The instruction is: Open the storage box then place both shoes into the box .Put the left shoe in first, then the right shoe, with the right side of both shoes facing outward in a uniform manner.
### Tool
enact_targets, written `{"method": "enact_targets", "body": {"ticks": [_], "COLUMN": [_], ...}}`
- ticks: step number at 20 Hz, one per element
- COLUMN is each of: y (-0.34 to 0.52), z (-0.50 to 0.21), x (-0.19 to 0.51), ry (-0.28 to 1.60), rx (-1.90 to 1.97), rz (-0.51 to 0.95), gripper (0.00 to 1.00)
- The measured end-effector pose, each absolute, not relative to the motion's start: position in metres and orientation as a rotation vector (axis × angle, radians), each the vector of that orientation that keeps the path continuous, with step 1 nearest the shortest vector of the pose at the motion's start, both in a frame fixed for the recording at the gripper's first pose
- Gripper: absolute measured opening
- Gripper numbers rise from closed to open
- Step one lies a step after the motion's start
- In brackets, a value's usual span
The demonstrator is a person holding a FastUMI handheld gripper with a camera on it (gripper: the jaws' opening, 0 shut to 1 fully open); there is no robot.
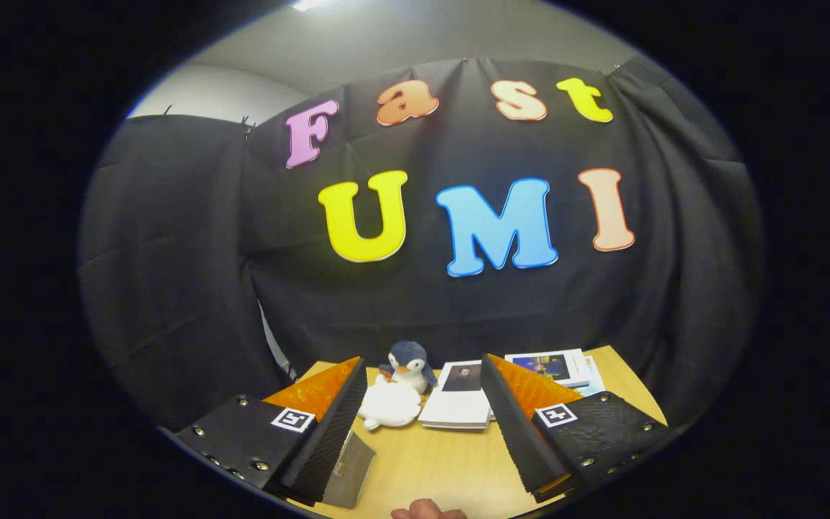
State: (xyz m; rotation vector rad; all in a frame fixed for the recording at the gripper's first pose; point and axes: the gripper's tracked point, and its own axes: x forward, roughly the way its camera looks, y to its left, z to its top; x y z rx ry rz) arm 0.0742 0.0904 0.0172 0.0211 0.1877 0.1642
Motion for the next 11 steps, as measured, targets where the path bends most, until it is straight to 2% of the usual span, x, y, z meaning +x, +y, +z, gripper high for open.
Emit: {"method": "enact_targets", "body": {"ticks": [4, 11], "y": [0.072, 0.065], "z": [0.051, 0.059], "x": [0.058, 0.048], "ry": [0.077, 0.048], "rx": [-0.001, 0.014], "rz": [0.112, 0.111], "gripper": [0.96, 0.96]}}
